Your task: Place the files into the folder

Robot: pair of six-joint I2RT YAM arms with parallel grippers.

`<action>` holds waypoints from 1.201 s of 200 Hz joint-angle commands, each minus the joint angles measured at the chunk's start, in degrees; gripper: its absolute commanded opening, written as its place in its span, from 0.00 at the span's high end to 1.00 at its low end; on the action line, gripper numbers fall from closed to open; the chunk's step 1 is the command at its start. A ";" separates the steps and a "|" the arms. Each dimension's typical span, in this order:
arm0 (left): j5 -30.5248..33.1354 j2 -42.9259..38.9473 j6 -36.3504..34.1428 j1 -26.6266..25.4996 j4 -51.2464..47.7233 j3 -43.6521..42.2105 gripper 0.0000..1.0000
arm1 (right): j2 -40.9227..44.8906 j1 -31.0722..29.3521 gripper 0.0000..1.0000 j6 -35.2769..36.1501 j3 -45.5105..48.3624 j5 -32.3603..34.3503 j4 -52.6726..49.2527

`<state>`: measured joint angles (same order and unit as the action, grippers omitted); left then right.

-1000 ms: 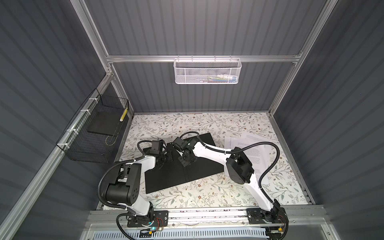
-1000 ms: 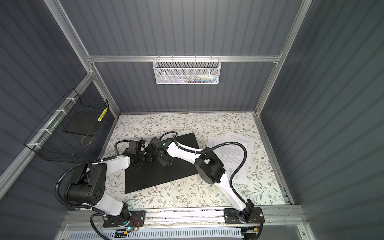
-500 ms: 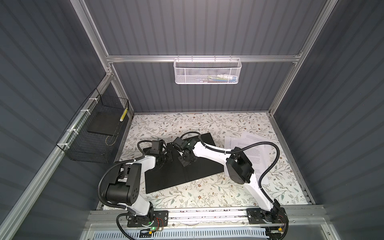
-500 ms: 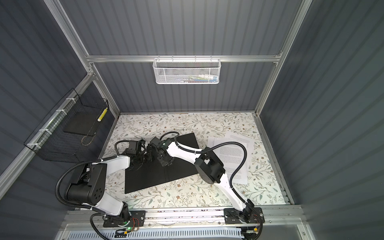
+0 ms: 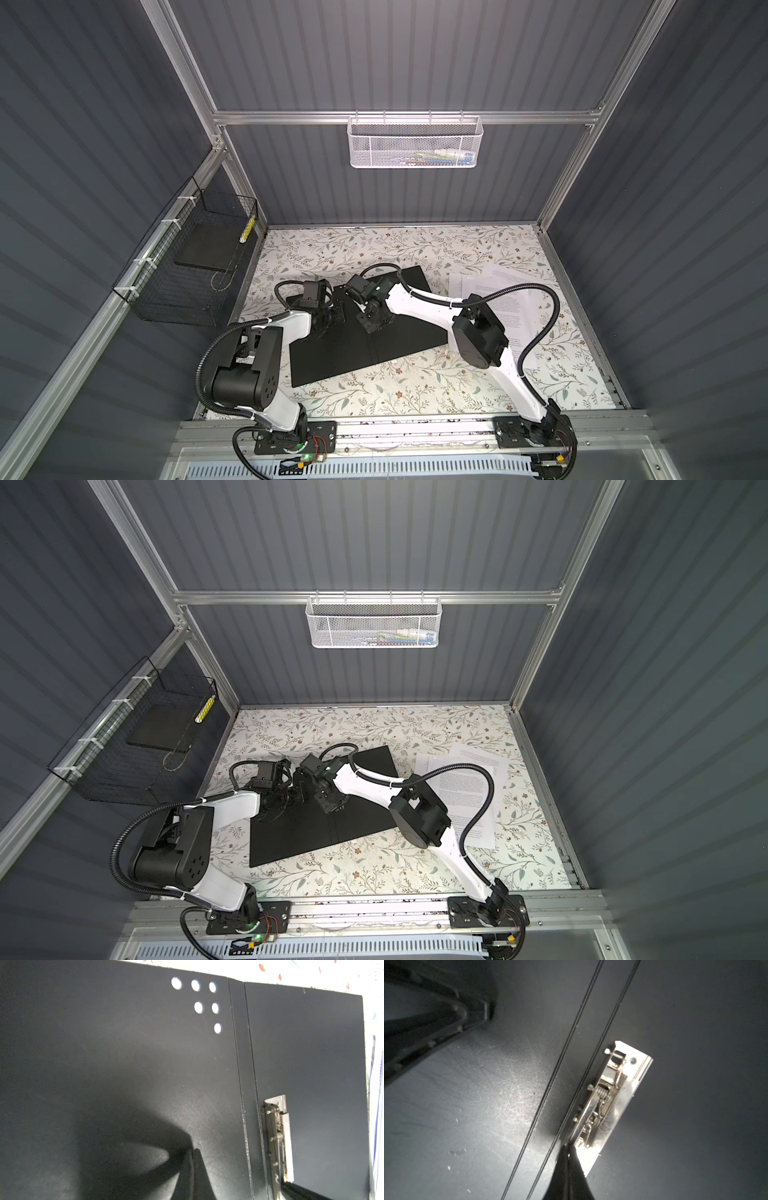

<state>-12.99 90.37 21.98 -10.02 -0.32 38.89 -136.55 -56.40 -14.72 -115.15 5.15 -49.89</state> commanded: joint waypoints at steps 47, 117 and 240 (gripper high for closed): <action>1.27 1.99 -0.95 0.13 -6.02 -1.37 1.00 | -2.82 1.29 1.00 -0.23 5.11 4.41 -8.65; 1.08 2.38 -1.04 0.13 -6.10 -1.20 1.00 | -0.72 1.82 1.00 -3.29 5.90 0.05 -6.18; 0.95 2.44 -1.02 0.16 -6.10 -1.19 1.00 | 0.16 2.53 1.00 -2.64 -0.86 2.05 -9.34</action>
<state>-13.61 90.41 21.98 -10.02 -0.32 38.89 -134.47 -55.42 -17.74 -114.45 4.27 -51.62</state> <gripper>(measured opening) 0.054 0.048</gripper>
